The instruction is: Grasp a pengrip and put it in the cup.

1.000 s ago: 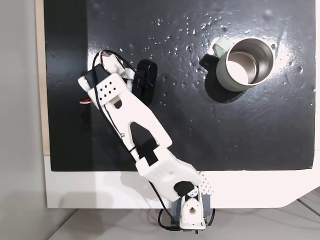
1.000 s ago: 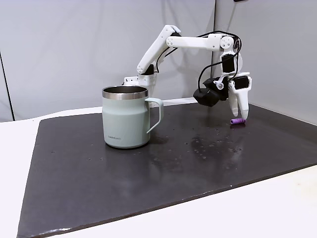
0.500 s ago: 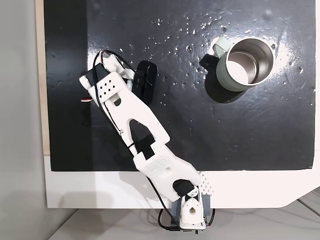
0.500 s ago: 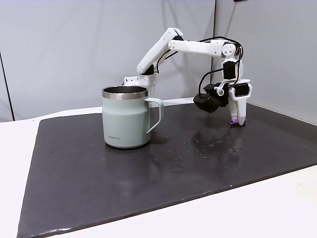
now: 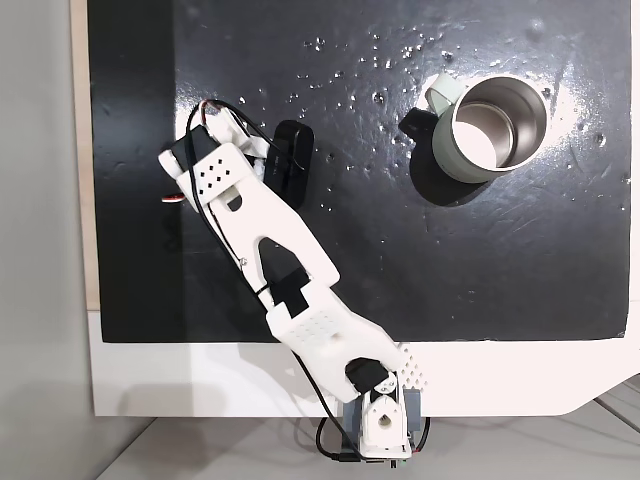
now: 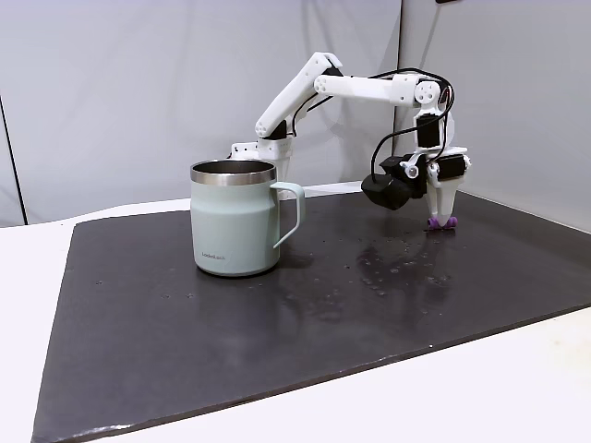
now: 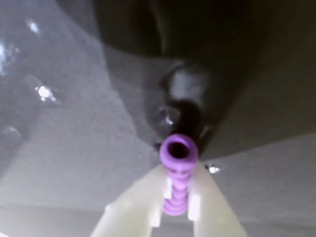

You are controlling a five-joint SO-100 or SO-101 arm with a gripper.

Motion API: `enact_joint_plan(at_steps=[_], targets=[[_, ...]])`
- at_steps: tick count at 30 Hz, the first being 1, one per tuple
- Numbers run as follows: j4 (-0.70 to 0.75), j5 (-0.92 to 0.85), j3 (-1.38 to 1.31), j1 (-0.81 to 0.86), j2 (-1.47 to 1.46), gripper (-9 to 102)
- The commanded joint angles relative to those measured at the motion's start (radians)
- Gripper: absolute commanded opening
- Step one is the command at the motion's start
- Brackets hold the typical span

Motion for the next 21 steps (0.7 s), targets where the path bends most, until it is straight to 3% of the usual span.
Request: enact_joint_plan(at_steps=[1, 12, 21], targets=[[0.034, -0.035, -0.067, 0.046, 0.12, 0], [0.164, -0.224, 0.037, 0.107, 0.534, 0], [0.209, -0.428, 0.391, 0.244, 0.977, 0]])
